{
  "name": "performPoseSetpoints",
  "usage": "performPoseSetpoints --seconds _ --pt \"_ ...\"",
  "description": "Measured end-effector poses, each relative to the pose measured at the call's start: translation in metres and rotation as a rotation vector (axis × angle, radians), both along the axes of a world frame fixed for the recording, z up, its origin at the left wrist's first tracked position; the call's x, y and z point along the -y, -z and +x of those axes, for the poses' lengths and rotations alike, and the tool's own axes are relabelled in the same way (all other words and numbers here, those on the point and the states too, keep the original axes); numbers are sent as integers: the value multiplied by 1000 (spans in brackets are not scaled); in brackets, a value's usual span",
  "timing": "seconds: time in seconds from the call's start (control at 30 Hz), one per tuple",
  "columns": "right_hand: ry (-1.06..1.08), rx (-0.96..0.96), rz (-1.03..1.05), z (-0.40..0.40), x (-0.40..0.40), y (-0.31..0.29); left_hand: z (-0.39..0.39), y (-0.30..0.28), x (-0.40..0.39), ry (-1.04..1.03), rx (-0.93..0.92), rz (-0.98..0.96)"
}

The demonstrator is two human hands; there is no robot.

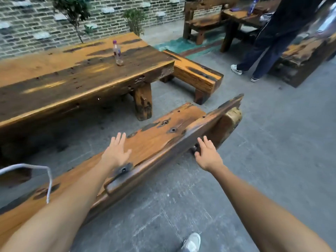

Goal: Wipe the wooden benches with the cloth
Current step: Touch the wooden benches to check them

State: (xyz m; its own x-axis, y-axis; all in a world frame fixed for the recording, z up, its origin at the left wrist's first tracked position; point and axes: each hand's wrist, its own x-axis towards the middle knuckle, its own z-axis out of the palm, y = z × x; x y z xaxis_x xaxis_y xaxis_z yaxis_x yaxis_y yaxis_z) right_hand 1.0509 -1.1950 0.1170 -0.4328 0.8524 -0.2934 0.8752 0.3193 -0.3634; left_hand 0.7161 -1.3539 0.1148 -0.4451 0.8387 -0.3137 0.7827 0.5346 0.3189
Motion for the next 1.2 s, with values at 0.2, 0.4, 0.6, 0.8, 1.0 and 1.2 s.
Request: performPoseSetpoints --seconds 0.2,0.4,0.6,0.8,1.0,1.2 --pt "30 -4 -32 73 -129 4 95 -3 -151 120 36 42" --pt "79 -45 -73 121 -246 16 146 8 -281 150 30 16" --pt "104 -66 -78 167 -380 35 161 40 -422 45 52 -32" --pt "114 42 -157 231 -523 36 198 56 -536 -55 141 -115" --pt "172 -7 -168 268 -667 46 210 44 -657 -75 128 -159" --pt "84 -12 -255 296 -808 82 235 43 -781 -172 62 -204"
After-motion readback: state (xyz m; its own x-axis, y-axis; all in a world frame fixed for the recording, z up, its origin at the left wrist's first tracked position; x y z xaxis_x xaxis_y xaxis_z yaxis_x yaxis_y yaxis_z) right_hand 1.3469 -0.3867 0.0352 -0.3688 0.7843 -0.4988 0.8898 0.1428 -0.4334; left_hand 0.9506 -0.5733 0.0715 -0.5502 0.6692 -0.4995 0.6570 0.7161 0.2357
